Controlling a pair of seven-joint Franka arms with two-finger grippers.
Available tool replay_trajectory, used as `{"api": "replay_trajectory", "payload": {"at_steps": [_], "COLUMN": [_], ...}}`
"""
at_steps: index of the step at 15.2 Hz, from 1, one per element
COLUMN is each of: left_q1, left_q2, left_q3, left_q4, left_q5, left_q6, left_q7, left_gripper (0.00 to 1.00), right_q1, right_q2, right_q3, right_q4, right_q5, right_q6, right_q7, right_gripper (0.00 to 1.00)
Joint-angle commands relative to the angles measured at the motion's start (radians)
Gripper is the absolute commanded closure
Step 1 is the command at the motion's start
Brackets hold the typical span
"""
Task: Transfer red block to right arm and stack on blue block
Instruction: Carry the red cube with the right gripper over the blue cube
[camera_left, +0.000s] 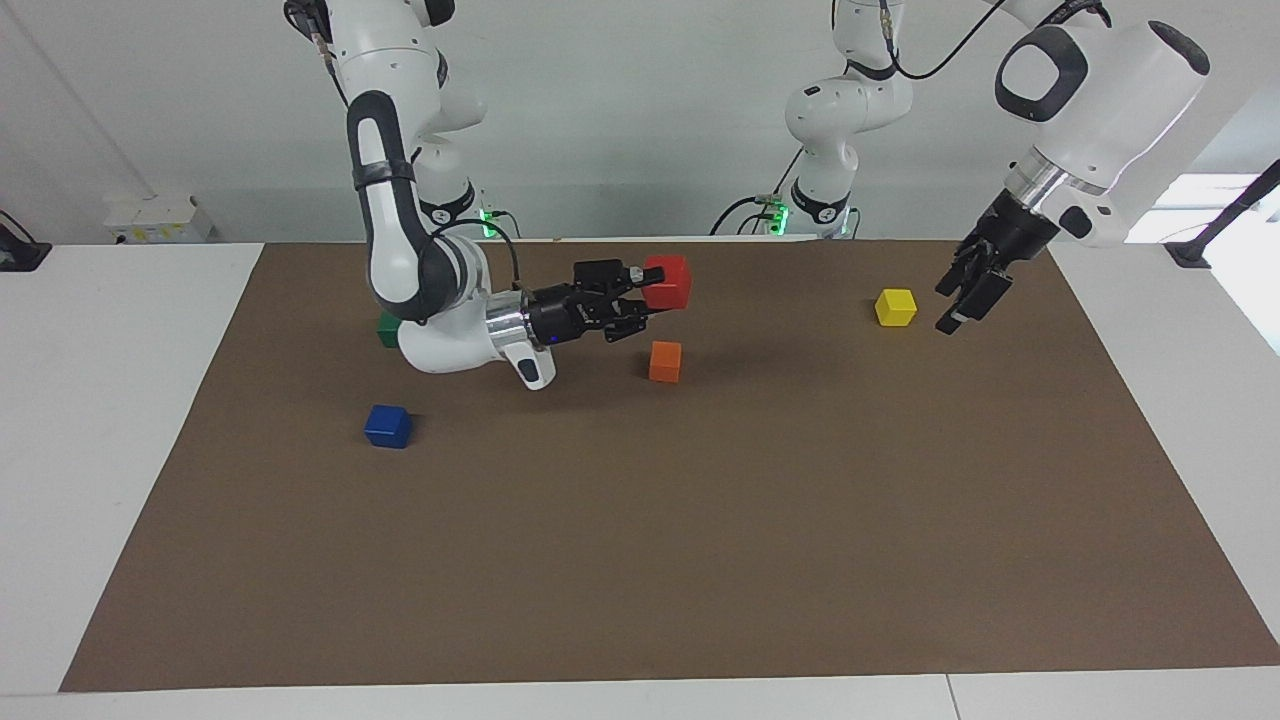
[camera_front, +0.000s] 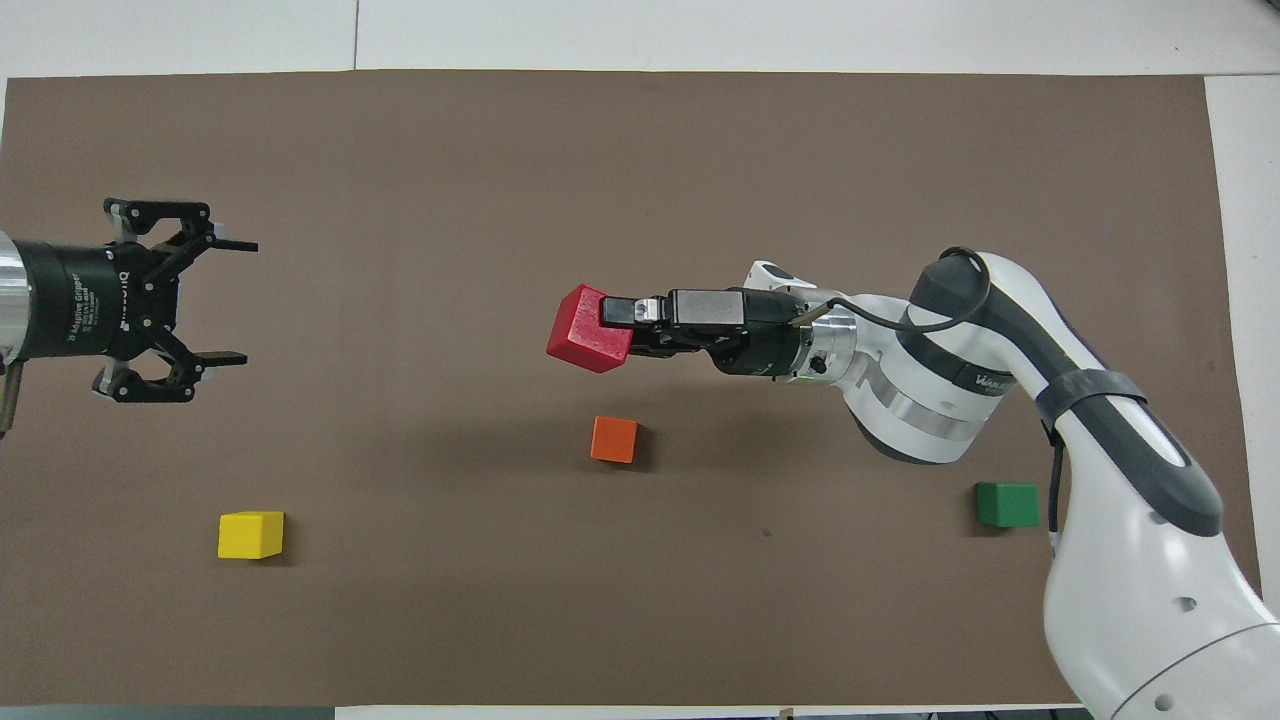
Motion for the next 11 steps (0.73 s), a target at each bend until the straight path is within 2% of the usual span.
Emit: {"api": "replay_trajectory", "payload": {"at_steps": [1, 4, 6, 8, 11], "left_q1": [0.013, 0.017, 0.014, -0.007, -0.027], "left_q2": [0.063, 0.163, 0.189, 0.181, 0.161], "left_q3": [-0.014, -0.014, -0.014, -0.018, -0.016], "left_q4": [0.044, 0.191, 0.254, 0.251, 0.219], "left_q5": [0.166, 0.246, 0.298, 0.374, 0.379], "left_q6": [-0.049, -0.159, -0.207, -0.223, -0.209], "left_q7": [0.196, 0.365, 0.545, 0.633, 0.637], "left_gripper": [0.0, 0.0, 0.0, 0.0, 0.0], "right_q1": [-0.059, -0.111, -0.124, -0.127, -0.14], "right_q2": [-0.136, -0.166, -0.182, -0.193, -0.198], "right_q3": [0.008, 0.008, 0.006, 0.006, 0.005], "right_q4": [0.025, 0.08, 0.085, 0.087, 0.122], "right_q5": [-0.296, -0.575, -0.731, -0.882, -1.153], "right_q6": [0.098, 0.086, 0.08, 0.075, 0.075], "right_q7": [0.164, 0.235, 0.245, 0.254, 0.332], "right_gripper": [1.0, 1.0, 1.0, 1.0, 1.0]}}
